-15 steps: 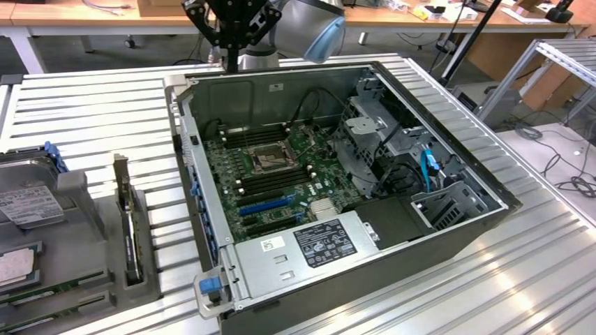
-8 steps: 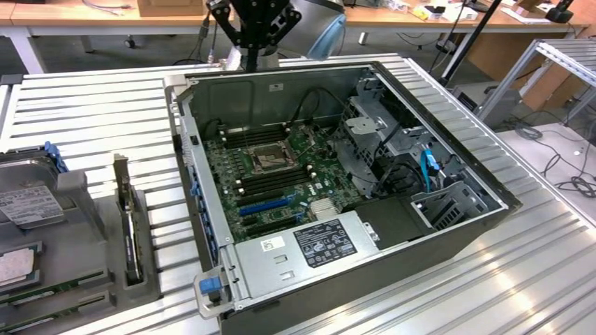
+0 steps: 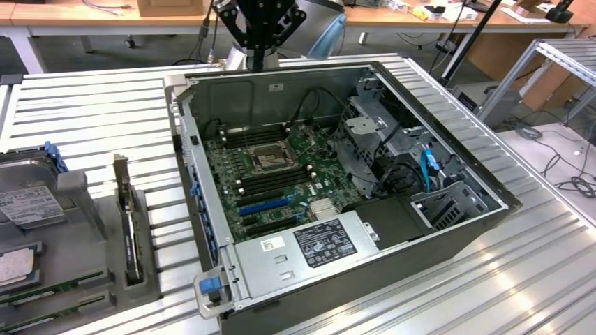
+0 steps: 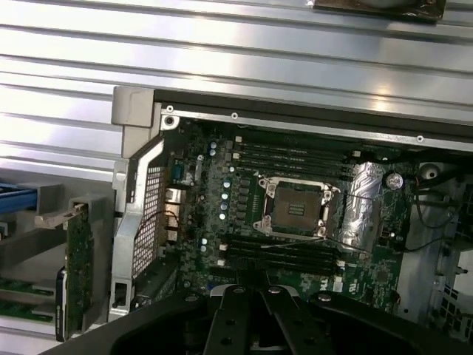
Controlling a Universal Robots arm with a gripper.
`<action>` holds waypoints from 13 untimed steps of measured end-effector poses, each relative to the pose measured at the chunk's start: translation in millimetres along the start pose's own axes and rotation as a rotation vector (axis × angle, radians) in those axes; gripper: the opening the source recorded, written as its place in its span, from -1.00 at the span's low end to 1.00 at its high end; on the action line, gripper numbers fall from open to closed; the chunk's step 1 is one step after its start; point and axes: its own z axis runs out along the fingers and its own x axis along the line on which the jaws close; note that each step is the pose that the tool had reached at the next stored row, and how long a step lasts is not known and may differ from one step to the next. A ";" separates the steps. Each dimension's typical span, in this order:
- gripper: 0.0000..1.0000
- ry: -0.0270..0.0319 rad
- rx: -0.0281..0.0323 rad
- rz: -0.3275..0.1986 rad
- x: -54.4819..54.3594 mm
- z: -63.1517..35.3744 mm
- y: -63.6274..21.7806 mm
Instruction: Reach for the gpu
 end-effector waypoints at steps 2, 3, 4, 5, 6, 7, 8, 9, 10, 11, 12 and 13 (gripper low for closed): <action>-0.79 -0.0001 0.0002 -0.001 -0.1 -5.3 -0.9; -0.79 -0.0001 0.0001 -0.001 0.3 -9.4 -1.6; -0.79 -0.0001 0.0001 0.000 0.6 -12.7 -2.3; -0.79 0.0001 0.0001 0.001 0.9 -15.3 -3.3; -0.79 0.0001 0.0001 0.002 1.0 -15.7 -4.5; -0.79 0.0001 0.0000 0.002 1.2 -15.6 -5.6; -0.79 -0.0031 0.0005 0.002 1.3 -15.6 -6.5; -0.79 -0.0109 0.0016 0.001 1.4 -15.6 -7.2; -0.79 -0.0217 0.0029 -0.001 1.4 -15.4 -7.8; -0.79 -0.0272 0.0036 -0.003 1.5 -15.2 -8.1; -0.79 -0.0358 0.0048 -0.004 1.4 -14.2 -8.9; -0.79 -0.0381 0.0049 -0.005 1.4 -13.2 -9.3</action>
